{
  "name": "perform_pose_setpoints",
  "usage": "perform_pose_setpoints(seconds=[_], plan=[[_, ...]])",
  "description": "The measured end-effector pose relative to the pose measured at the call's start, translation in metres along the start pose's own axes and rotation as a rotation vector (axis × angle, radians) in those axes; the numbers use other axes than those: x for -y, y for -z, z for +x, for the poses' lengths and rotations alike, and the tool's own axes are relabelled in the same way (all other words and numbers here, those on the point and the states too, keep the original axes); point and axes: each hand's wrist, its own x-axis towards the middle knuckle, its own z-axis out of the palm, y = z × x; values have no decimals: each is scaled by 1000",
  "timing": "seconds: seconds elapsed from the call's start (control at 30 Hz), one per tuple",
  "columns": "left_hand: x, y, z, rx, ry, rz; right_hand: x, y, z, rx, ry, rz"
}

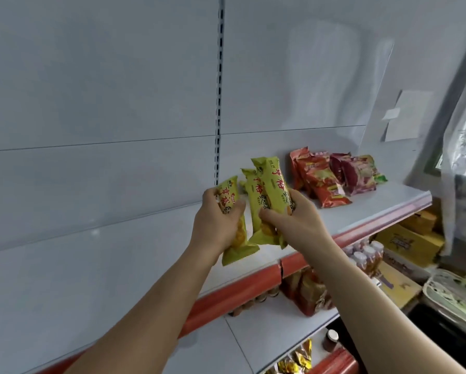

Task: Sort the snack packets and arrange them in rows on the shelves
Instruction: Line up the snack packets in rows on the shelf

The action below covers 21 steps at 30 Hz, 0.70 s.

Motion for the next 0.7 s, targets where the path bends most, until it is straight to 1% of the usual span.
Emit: perform_pose_setpoints(seconds=[0.13,0.27,0.37,0.5,0.6,0.7], plan=[[5,-19,52,-69,52,56,-13,14,57,19,-18,-87],[6,-37,88,-137,62,222,-25,16,111,58,-12,-163],[8,-54,104,-151,122,325,-36,11,140,97,-21,-209],[12,-80,123,-154,161,325,-48,18,178,151,-15,-232],[14,-95,133,-204,185,303,-56,25,204,215,-12,-231],[14,-110,141,-235,205,397,-62,28,219,252,-2,-279]])
